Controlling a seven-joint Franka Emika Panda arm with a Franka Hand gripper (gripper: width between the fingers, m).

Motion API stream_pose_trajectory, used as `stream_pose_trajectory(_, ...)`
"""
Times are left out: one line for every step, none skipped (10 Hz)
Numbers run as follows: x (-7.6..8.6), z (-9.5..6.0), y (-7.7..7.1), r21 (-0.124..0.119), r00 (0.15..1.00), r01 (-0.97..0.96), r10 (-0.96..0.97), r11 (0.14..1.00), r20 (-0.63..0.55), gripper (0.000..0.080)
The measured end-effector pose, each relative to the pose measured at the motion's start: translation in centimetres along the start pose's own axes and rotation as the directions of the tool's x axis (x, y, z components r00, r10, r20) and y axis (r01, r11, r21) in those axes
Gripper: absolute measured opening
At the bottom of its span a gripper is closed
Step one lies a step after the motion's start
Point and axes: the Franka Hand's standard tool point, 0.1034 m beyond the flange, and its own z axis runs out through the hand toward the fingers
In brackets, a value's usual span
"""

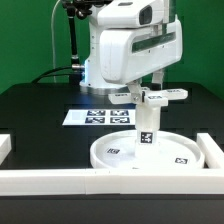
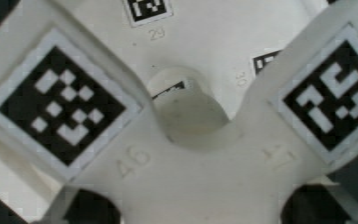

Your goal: Assemble round table

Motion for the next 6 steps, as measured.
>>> stream_pose_trajectory(0.00,0.00,0.00,0.000,1.000,-0.011,0.011,1.000,0.000,0.0449)
stream_pose_trajectory(-0.03,0.00,0.02,0.001,1.000,-0.018,0.018,1.000,-0.001,0.0449)
stream_pose_trajectory(-0.19,0.00,0.10,0.007,0.993,-0.113,0.113,0.994,-0.017,0.0449)
stream_pose_trajectory(-0.16,0.05,0.04,0.017,0.967,-0.251,0.252,0.968,-0.033,0.0449)
stream_pose_trajectory(-0.12,0.09,-0.03,0.030,0.931,-0.361,0.362,0.932,-0.046,0.0449)
stream_pose_trajectory(-0.06,0.11,-0.13,0.050,0.861,-0.502,0.505,0.863,-0.057,0.0449)
